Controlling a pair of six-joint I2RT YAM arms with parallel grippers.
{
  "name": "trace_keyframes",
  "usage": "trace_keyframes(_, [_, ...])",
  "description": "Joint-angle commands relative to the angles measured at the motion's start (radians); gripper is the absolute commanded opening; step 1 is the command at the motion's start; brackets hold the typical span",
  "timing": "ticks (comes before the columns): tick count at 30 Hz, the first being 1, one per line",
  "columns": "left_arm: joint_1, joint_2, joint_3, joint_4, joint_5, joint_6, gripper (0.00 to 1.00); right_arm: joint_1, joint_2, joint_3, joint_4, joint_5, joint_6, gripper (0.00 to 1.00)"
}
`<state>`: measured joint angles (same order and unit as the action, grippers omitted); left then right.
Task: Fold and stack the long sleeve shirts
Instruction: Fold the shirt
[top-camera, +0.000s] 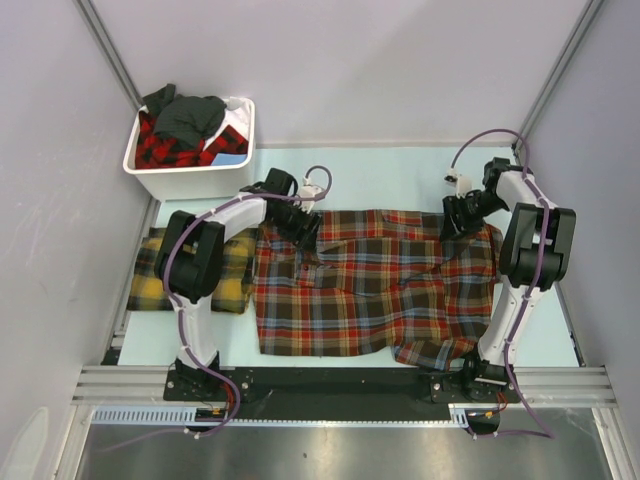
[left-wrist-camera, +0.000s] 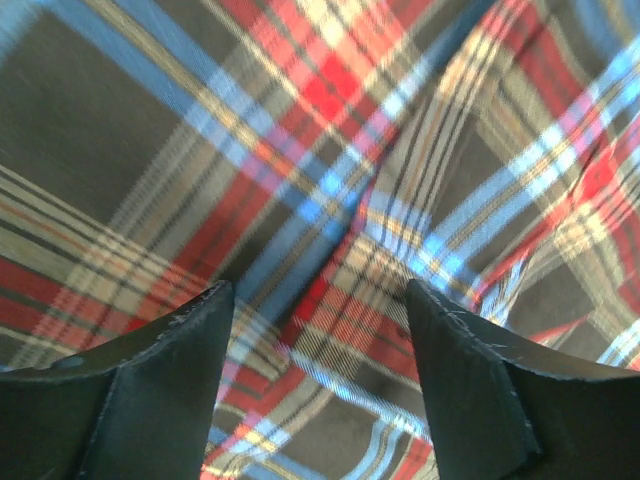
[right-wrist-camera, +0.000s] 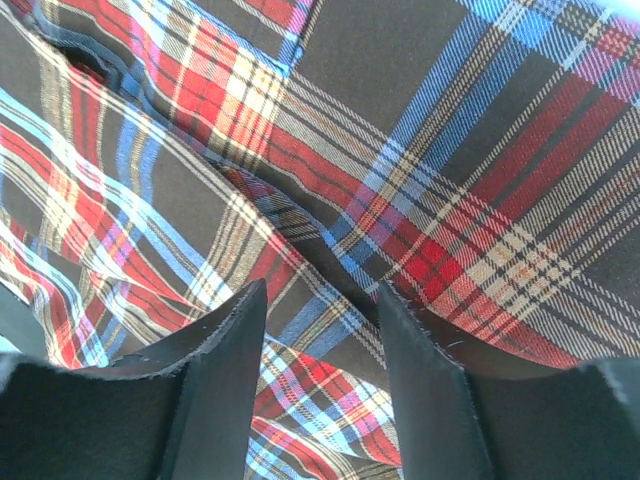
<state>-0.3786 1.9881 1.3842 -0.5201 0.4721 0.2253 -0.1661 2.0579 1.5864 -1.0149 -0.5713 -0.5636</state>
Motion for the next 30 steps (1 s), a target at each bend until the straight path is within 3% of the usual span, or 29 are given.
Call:
trace_keyframes(1, [-0.003, -0.006, 0.03, -0.09, -0.018, 0.062, 0.73, 0.004, 0.027, 0.018, -0.022, 0.022, -0.05, 0.51])
trace_keyframes(3, [-0.003, -0.011, 0.027, -0.095, -0.018, 0.066, 0.7, 0.004, 0.039, 0.02, -0.031, 0.024, -0.061, 0.48])
trace_keyframes(7, [-0.002, -0.035, 0.026, -0.104, 0.014, 0.072, 0.59, 0.004, 0.035, 0.021, -0.051, 0.018, -0.082, 0.3])
trace_keyframes(10, [-0.002, -0.067, 0.032, -0.109, 0.051, 0.072, 0.39, 0.0, 0.024, 0.027, -0.062, 0.008, -0.094, 0.14])
trace_keyframes(11, [-0.002, -0.077, 0.036, -0.11, 0.056, 0.074, 0.26, -0.001, 0.022, 0.03, -0.07, 0.004, -0.096, 0.11])
trace_keyframes(13, [-0.002, -0.094, 0.048, -0.115, 0.066, 0.075, 0.14, -0.006, 0.015, 0.046, -0.073, -0.007, -0.094, 0.0])
trace_keyframes(14, [-0.002, -0.098, 0.056, -0.118, 0.066, 0.077, 0.02, -0.012, 0.013, 0.053, -0.074, -0.013, -0.091, 0.0])
trace_keyframes(22, [0.032, -0.091, 0.121, -0.118, 0.027, 0.074, 0.0, -0.021, 0.03, 0.164, -0.056, -0.059, -0.032, 0.0])
trace_keyframes(30, [0.055, -0.021, 0.128, -0.104, -0.035, 0.091, 0.0, 0.022, 0.062, 0.184, -0.074, 0.034, -0.076, 0.0])
